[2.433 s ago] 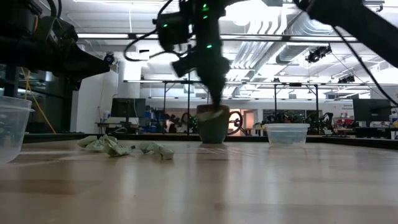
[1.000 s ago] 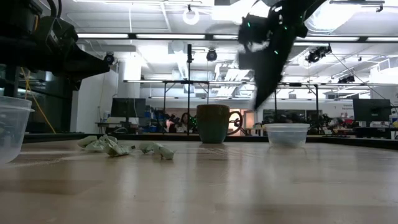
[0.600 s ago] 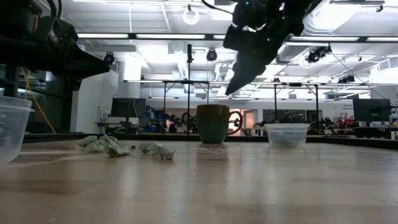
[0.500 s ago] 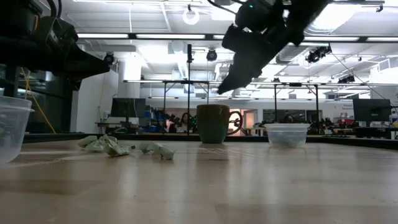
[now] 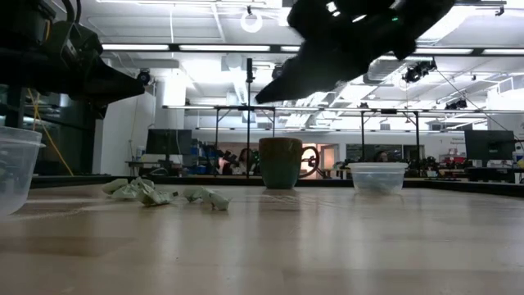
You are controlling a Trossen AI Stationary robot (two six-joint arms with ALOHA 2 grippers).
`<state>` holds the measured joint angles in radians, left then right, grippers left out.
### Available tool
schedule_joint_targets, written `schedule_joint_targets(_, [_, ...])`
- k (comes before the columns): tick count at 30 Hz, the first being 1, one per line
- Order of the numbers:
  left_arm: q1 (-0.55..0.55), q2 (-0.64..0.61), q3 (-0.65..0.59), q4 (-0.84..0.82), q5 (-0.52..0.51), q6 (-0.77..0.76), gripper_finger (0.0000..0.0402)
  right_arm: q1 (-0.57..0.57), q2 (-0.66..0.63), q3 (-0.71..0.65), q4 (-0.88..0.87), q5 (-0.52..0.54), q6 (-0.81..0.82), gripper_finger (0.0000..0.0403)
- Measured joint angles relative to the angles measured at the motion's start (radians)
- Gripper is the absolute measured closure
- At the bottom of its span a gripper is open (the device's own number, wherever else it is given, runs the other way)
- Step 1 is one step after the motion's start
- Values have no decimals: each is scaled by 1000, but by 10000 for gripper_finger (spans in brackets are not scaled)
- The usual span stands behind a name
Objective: Pick and place Stevia / Truvia into bins
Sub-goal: Put the stevia packet into the top transparent container
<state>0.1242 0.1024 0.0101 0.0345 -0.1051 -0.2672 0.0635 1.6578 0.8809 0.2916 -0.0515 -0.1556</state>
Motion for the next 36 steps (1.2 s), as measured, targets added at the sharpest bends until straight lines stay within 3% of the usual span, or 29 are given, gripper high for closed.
schedule_joint_targets(8, [0,0,0,-3,0,0,302,-5,226,210,-92,-39,-47,169])
schedule_joint_targets(15, [0,0,0,-6,7,0,302,-11,384,348,-172,-63,-85,161])
schedule_joint_targets(28, [0,0,0,-6,9,0,302,-31,473,395,-202,-114,-88,213])
schedule_joint_targets(36, [0,0,0,-6,9,0,302,-40,468,395,-207,-118,-88,293])
